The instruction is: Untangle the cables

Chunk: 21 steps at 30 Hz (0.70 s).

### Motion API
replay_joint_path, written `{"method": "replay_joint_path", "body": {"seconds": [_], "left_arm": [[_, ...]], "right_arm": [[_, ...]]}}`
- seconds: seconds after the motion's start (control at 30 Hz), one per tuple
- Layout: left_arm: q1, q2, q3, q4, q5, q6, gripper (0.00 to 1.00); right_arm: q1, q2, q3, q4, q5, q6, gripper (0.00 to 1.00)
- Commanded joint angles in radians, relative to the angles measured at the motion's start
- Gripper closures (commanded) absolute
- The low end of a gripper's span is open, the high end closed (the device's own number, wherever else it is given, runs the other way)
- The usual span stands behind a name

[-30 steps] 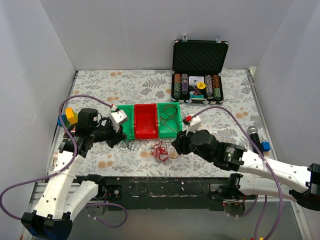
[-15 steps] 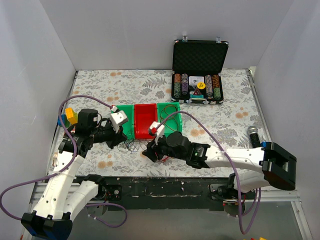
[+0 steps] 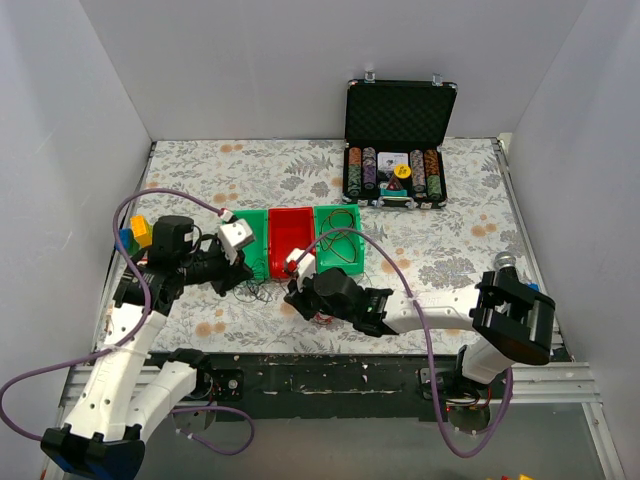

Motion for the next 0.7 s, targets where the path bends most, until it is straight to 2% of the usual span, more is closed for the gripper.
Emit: {"method": "replay_joint_path", "body": {"seconds": [0.0, 0.17, 0.37, 0.57, 0.67], "left_arm": [[-0.002, -0.021, 0.06, 0.012, -0.023, -0.02, 0.95], [-0.002, -0.05, 0.06, 0.193, -0.199, -0.161, 1.0], [-0.002, -0.055, 0.07, 0.379, -0.42, -0.269, 1.0], [-0.002, -0.063, 0.118, 0.586, -0.682, -0.312, 1.0], [-0.002, -0.043, 0.175, 0.644, -0.741, -0.306, 1.0]], "right_arm": [[0.003, 0.001, 0.001, 0.017, 0.054, 0.04, 0.99], [0.006, -0.057, -0.128, -0.011, 0.059, 0.128, 0.99], [0.018, -0.147, -0.254, -0.06, 0.102, 0.218, 0.99], [0.043, -0.199, -0.33, -0.132, 0.165, 0.318, 0.99], [0.063, -0.21, -0.34, -0.181, 0.202, 0.359, 0.99]]}}
